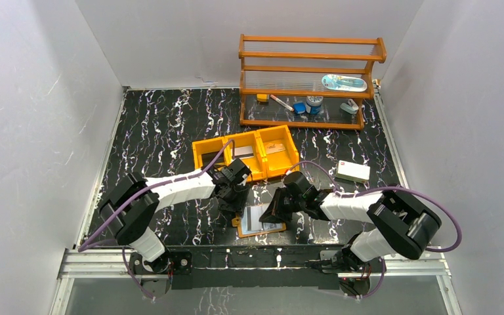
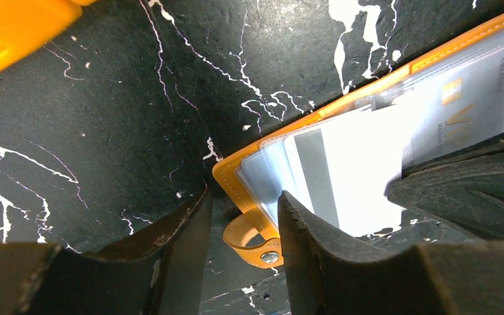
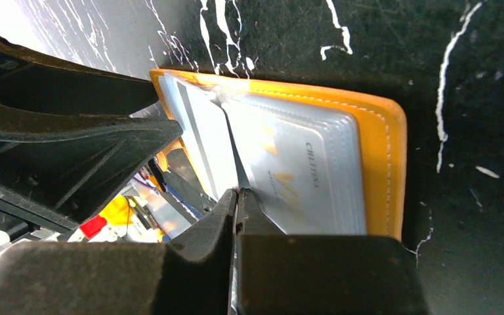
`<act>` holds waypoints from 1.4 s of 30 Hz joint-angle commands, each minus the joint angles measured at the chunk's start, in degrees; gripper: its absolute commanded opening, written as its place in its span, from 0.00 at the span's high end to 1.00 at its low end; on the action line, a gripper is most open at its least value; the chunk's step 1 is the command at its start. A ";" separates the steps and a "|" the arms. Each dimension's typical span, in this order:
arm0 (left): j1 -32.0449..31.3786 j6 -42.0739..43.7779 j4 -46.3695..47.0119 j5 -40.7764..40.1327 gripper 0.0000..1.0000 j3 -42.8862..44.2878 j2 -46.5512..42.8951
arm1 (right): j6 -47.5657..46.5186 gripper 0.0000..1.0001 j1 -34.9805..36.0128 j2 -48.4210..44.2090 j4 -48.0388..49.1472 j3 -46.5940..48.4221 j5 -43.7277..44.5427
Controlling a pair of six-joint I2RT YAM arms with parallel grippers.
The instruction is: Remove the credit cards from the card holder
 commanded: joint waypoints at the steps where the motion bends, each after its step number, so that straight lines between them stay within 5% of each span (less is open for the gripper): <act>1: -1.06 1.59 -5.92 -5.49 0.59 -1.62 3.46 | -0.04 0.92 -0.48 -1.56 -0.72 0.12 0.57; 7: -3.78 1.92 -7.11 -7.54 0.53 1.72 6.42 | -0.16 0.91 -0.48 -0.97 -0.73 0.71 -0.30; 22: -7.08 0.74 -11.37 -14.43 0.63 1.60 10.59 | 0.43 0.90 -2.41 -5.23 -2.21 -1.67 0.89; 32: -8.49 0.92 -11.20 -13.83 0.65 3.06 12.27 | 4.49 0.69 -2.50 -0.51 8.61 -4.12 -1.36; 37: -8.76 0.39 -10.90 -13.72 0.66 2.71 12.26 | 4.26 0.69 -2.50 0.51 11.09 -6.93 -0.99; 42: -8.76 -0.08 -10.66 -13.61 0.66 2.61 11.91 | 4.12 0.80 -2.50 0.83 14.74 -8.39 -1.70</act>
